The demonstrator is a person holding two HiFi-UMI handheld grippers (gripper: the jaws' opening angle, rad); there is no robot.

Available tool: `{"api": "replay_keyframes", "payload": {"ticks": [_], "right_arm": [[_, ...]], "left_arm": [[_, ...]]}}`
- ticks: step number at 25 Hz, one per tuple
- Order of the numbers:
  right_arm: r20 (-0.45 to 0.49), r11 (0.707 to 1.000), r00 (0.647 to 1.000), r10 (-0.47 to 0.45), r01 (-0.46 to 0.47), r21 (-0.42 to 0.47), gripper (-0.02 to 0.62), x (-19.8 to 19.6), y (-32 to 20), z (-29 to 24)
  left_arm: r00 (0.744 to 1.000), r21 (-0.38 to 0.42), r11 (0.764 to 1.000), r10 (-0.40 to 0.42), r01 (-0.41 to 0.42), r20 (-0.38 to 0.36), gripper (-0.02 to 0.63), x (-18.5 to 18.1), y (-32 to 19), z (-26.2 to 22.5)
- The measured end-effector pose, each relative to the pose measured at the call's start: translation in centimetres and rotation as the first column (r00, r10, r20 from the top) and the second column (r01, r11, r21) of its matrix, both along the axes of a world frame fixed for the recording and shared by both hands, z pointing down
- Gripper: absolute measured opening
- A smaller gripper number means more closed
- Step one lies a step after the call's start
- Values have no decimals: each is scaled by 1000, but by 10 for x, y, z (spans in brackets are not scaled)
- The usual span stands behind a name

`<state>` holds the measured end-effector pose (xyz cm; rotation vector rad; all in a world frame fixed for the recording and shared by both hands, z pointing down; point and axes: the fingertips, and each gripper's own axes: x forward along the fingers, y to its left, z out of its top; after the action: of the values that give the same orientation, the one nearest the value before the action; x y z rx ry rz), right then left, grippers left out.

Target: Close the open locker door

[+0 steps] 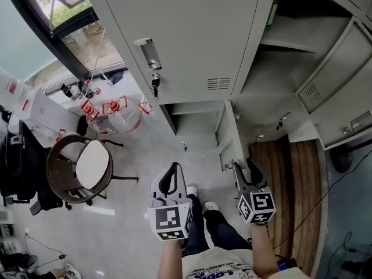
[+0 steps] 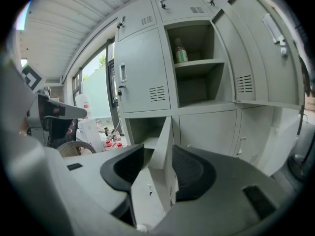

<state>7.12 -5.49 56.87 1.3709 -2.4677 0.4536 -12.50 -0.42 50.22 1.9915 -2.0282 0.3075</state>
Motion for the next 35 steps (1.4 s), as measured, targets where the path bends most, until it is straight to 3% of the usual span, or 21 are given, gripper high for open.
{"api": "replay_keyframes", "payload": {"ticks": [11,14,18,35], "right_arm": [[-20,999,999,-39,38,-21,175,-8,6,8],[-34,999,998,-47,47,-18,129,-10,8,9],[-39,997,997,-68,67,-22,124,-18,10,11],[-35,985,985,-171,170,-33,140,-88,22,10]], "left_arm": [[1000,0,1000,-25,25,-2,5,-6,9,1],[999,0,999,-38,38,-3,5,-10,12,1],[998,5,998,-59,59,-4,5,-16,15,0],[984,16,984,-180,180,-4,5,-70,39,-3]]}}
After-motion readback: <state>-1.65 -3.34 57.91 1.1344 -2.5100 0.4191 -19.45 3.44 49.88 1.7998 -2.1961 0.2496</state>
